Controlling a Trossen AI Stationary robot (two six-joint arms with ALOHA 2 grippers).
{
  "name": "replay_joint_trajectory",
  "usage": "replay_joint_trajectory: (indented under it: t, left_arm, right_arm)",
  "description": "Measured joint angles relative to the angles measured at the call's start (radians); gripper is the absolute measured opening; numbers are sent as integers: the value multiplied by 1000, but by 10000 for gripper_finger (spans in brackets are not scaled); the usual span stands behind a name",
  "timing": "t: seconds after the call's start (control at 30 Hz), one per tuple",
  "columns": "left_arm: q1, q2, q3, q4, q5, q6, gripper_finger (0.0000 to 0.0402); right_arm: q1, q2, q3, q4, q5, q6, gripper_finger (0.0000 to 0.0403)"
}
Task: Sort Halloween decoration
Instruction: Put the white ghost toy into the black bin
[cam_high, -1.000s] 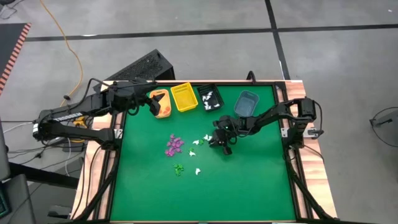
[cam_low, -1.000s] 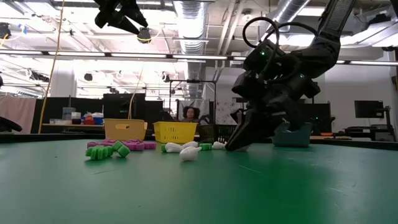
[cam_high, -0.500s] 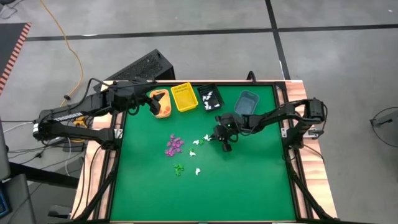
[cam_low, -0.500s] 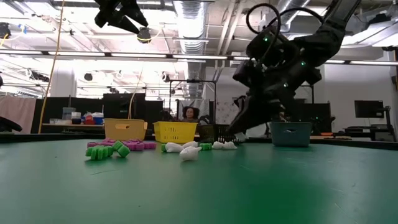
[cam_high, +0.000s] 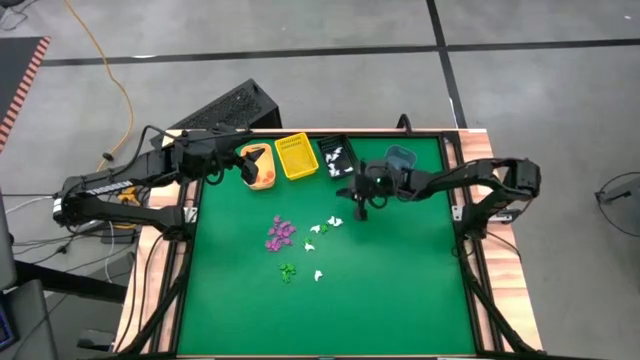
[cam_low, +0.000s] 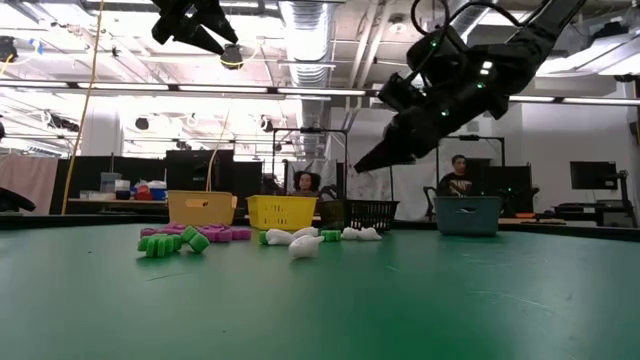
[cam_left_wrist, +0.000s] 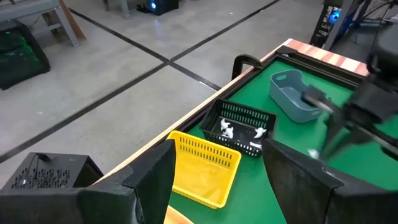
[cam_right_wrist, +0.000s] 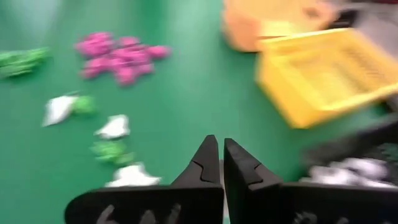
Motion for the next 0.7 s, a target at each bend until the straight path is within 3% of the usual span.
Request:
replay_joint_trajectory:
  t: [0.37, 0.7]
  left_arm:
    - [0, 0, 0, 0, 0, -1, 232]
    - [0, 0, 0, -1, 1, -1, 232]
  right_arm:
    - [-166, 34, 116, 36, 32, 3, 11]
    - [-252, 87, 117, 29, 31, 109, 11]
